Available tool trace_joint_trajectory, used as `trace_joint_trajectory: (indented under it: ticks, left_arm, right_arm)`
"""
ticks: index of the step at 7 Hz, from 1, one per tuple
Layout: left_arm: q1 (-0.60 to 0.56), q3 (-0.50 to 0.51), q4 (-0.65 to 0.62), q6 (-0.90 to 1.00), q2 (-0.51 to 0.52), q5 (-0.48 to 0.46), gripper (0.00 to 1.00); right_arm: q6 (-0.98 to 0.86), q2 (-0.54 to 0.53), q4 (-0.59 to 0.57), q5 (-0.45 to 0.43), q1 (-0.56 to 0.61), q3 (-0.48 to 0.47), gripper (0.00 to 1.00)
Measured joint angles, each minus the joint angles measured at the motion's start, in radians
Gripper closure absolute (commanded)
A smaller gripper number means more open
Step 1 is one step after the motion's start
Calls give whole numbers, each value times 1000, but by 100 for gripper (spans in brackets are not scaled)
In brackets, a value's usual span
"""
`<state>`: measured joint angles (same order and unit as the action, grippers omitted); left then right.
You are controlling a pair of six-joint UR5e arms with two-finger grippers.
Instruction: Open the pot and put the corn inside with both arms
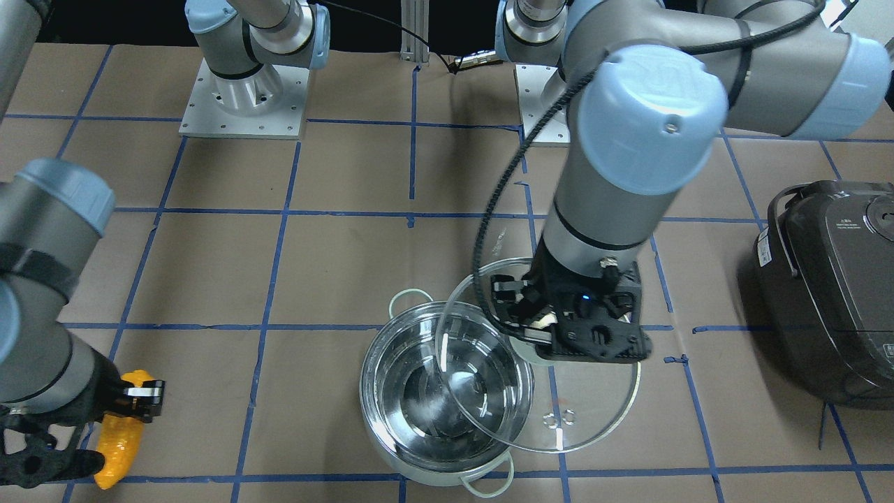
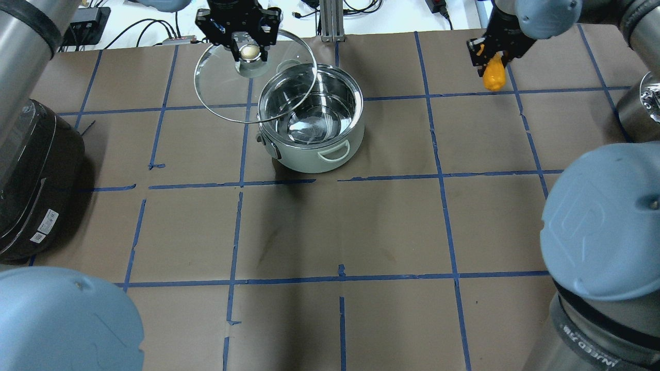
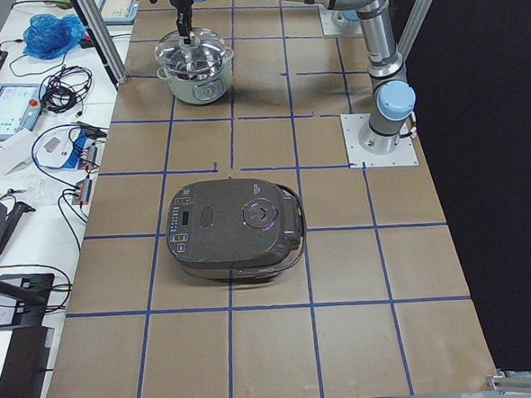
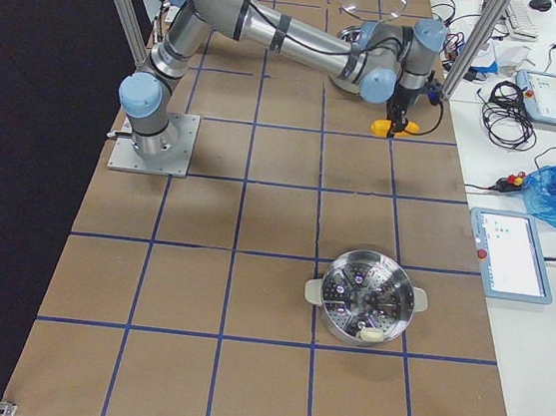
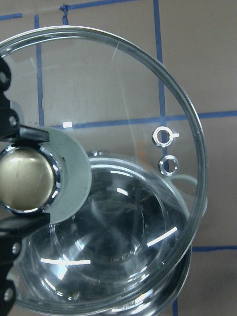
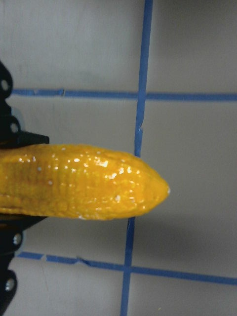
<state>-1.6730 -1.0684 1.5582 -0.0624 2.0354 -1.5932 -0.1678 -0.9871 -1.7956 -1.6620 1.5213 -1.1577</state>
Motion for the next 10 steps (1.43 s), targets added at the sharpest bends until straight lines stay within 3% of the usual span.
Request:
trace_joint_trajectory:
  ticks: [2, 5, 7, 9, 10]
  left_arm:
    - [135, -32, -42, 155, 8, 1, 98]
    - [264, -181, -206, 270, 32, 11, 98]
    - [277, -292, -370, 281, 70, 16, 98]
    - [279, -332, -442, 282, 122, 30, 97]
    - [279, -337, -450, 281, 140, 46, 67]
  right_arm:
    - [177, 7, 79, 46, 172, 125, 92]
    - [513, 93, 76, 71, 387, 197, 92]
    - [598, 168, 21, 68, 444, 223, 91]
    - [596, 218, -12, 71, 456, 222, 78]
    - [587, 234, -16, 75, 457, 217, 59]
